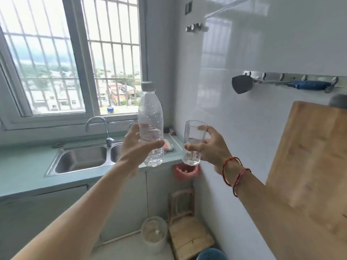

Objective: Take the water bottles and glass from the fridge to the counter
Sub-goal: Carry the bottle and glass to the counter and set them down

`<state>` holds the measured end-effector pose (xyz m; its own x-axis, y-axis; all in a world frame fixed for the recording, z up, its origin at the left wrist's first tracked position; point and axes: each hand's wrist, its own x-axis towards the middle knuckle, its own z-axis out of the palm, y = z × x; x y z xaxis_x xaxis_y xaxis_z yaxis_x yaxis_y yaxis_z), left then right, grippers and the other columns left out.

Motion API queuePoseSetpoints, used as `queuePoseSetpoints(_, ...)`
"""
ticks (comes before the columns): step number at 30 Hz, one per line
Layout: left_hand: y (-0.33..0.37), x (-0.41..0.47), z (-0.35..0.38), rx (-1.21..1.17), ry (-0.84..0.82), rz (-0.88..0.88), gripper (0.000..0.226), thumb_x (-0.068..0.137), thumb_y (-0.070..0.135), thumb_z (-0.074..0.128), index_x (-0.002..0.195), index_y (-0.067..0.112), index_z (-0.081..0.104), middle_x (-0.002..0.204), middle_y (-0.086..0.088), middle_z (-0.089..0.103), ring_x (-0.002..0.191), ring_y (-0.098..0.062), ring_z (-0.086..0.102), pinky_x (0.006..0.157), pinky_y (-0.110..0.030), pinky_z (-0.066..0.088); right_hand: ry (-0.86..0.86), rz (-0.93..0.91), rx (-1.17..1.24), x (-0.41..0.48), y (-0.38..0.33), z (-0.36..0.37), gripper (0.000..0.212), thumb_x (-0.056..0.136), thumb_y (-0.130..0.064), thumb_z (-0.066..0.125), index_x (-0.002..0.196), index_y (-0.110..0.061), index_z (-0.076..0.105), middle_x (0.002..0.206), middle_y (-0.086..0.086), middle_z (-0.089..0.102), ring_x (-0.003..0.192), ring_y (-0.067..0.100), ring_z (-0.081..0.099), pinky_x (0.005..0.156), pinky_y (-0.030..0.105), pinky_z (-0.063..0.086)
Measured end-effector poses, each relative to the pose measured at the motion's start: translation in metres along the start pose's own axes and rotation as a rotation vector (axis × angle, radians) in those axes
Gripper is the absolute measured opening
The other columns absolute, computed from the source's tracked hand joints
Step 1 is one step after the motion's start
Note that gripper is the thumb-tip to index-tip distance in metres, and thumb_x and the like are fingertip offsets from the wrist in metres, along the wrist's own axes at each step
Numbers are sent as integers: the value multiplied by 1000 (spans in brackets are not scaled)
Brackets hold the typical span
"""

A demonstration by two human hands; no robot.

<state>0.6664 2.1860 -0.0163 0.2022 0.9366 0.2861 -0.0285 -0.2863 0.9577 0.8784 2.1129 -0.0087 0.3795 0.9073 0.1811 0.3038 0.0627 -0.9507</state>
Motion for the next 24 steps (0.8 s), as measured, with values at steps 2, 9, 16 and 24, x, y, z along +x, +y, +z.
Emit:
queuePoseSetpoints(2,-3,1,-33,21,40,-4,64,63,5,92,108,34,58,102,-5,74,92,-22,74,80,-34,57,-52,-9,26,6,-4,33,70,67,-13,89,124,-28,51,114,9,69,101,26,68,83,43,59)
queuePoseSetpoints(9,-1,-16,-134,114,196,0,62,63,3,91,110,25,57,106,-5,72,94,-20,73,82,-34,59,-231,-65,85,15,-27,137,61,67,-11,90,111,-33,54,107,7,69,94,24,70,67,30,54)
queuePoseSetpoints(16,-3,-41,-199,196,410,-21,60,63,3,91,107,27,58,100,0,73,85,-13,74,65,-16,55,-445,-145,110,24,-44,216,57,65,-9,90,101,-35,54,98,6,70,88,21,70,65,29,54)
queuePoseSetpoints(24,3,-86,-223,207,685,-85,67,48,20,86,108,30,57,103,0,72,93,-15,72,72,-24,53,-649,-190,157,19,-46,257,62,61,-8,91,105,-35,57,99,10,74,89,26,73,72,36,58)
